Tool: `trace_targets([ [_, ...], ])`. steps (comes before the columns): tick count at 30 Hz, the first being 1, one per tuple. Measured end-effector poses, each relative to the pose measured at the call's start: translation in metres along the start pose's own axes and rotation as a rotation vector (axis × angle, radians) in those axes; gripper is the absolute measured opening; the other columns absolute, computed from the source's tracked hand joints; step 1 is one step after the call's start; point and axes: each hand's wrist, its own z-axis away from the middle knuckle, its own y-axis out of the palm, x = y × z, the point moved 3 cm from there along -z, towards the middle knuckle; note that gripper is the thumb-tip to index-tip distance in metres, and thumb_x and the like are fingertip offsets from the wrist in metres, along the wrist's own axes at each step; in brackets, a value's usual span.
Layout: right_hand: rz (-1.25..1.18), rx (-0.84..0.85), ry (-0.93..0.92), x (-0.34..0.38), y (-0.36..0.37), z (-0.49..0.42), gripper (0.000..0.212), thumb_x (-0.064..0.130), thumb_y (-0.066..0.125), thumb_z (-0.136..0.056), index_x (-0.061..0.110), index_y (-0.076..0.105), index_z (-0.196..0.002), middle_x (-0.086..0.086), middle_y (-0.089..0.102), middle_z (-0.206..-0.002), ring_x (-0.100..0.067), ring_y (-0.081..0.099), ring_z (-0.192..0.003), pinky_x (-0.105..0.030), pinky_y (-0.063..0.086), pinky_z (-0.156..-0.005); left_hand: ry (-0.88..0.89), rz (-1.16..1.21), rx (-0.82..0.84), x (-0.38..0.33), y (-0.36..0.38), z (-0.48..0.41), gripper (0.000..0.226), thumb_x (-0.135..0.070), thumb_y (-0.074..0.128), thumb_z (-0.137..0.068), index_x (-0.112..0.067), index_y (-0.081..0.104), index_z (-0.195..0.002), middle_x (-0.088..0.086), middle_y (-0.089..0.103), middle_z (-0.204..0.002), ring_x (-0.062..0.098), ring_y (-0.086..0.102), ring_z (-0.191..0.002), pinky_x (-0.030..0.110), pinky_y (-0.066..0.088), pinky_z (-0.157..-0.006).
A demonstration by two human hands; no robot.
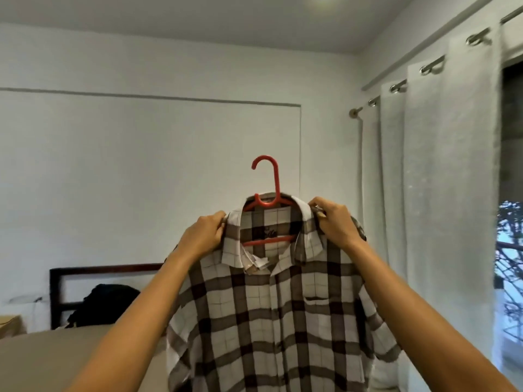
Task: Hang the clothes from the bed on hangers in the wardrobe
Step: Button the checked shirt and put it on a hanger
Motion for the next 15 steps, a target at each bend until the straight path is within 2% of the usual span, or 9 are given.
trace_targets([
  [2, -0.025, -0.026, -0.034, -0.003, -0.014, 0.005, 0.019, 0.002, 0.058, -0.087, 0.018, 0.064, -0.095, -0.003, 0.069, -0.091, -0.024, 0.064, -0.085, -0.043, 0.053, -0.074, 0.009, 0.039, -0.077, -0.007, 0.004, 0.002, 0.012, -0.018, 0.043, -0.096, -0.013, 0.054, -0.095, 0.017, 0.065, -0.095, 0.033, 0.058, -0.082, 0.032, 0.038, -0.061],
  [5, 0.071, -0.079, -0.089, -0.002, -0.04, 0.021, 0.013, 0.006, 0.061, -0.088, 0.014, 0.062, -0.098, -0.006, 0.064, -0.091, -0.023, 0.063, -0.081, -0.042, 0.055, -0.073, 0.053, 0.096, -0.174, -0.022, 0.013, 0.002, 0.014, -0.016, 0.044, -0.095, -0.013, 0.056, -0.102, 0.014, 0.066, -0.095, 0.033, 0.059, -0.083, 0.031, 0.037, -0.06],
  [9, 0.307, -0.251, -0.143, 0.003, -0.086, 0.063, 0.02, -0.004, 0.064, -0.082, 0.007, 0.066, -0.099, -0.014, 0.066, -0.088, -0.031, 0.065, -0.072, -0.035, 0.058, -0.069, 0.2, 0.266, -0.273, -0.059, 0.028, 0.0, 0.019, -0.004, 0.048, -0.09, -0.011, 0.056, -0.106, 0.013, 0.06, -0.098, 0.033, 0.06, -0.085, 0.037, 0.045, -0.064],
  [12, 0.48, -0.355, -0.075, -0.002, -0.13, 0.101, 0.025, -0.004, 0.066, -0.08, 0.01, 0.069, -0.101, -0.015, 0.067, -0.087, -0.035, 0.067, -0.071, -0.04, 0.058, -0.065, 0.335, 0.363, -0.278, -0.099, 0.042, -0.006, 0.021, -0.004, 0.053, -0.089, -0.01, 0.058, -0.108, 0.014, 0.058, -0.102, 0.034, 0.06, -0.088, 0.04, 0.049, -0.071],
  [15, 0.645, -0.393, 0.016, 0.004, -0.185, 0.145, 0.016, 0.01, 0.064, -0.088, 0.011, 0.068, -0.103, -0.014, 0.067, -0.089, -0.035, 0.065, -0.07, -0.042, 0.056, -0.061, 0.471, 0.461, -0.269, -0.154, 0.055, -0.004, 0.017, -0.012, 0.051, -0.094, -0.012, 0.059, -0.109, 0.014, 0.062, -0.101, 0.036, 0.061, -0.086, 0.041, 0.051, -0.068],
])
